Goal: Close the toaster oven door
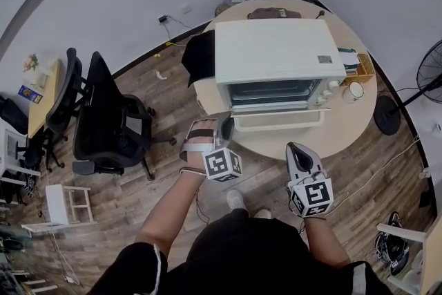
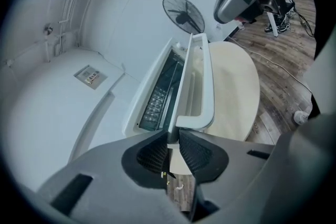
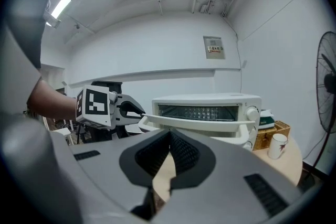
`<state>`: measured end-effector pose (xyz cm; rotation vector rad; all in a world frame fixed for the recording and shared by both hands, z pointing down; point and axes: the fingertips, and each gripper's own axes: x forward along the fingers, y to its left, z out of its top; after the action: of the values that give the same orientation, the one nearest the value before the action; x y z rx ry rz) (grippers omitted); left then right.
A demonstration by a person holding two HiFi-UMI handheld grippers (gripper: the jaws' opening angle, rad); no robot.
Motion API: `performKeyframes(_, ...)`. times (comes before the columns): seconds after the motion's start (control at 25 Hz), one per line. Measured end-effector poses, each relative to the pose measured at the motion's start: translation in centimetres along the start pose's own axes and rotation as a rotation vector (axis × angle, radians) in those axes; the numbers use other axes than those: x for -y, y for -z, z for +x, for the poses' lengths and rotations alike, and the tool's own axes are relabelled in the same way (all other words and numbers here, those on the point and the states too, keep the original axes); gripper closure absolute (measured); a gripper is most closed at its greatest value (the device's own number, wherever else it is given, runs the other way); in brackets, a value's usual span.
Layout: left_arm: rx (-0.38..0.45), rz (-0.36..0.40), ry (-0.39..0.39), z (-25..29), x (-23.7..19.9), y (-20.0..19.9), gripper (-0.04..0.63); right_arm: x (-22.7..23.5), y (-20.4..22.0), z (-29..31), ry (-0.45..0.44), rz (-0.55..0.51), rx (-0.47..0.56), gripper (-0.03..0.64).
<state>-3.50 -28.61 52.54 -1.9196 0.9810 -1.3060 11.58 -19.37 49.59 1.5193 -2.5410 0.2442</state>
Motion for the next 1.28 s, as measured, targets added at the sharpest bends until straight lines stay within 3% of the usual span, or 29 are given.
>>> performKeyframes(0.44,-0.052,-0.012,-0.076,1.7,-2.8,0.1,0.526,0.5,0.1,-0.4,0.021,0.011,-0.002,0.620)
performKeyframes(0.92,-0.089,0.051,-0.093,3.3,-4.2,0.2,0.518,-0.1,-1.1,-0.4,0.015,0.011,0.032,0.620)
performKeyframes(1.28,-0.097,0.040,-0.094,4.4,-5.1,0.2,0.514,0.1,-1.3,-0.5,0.018,0.015,0.032,0.620)
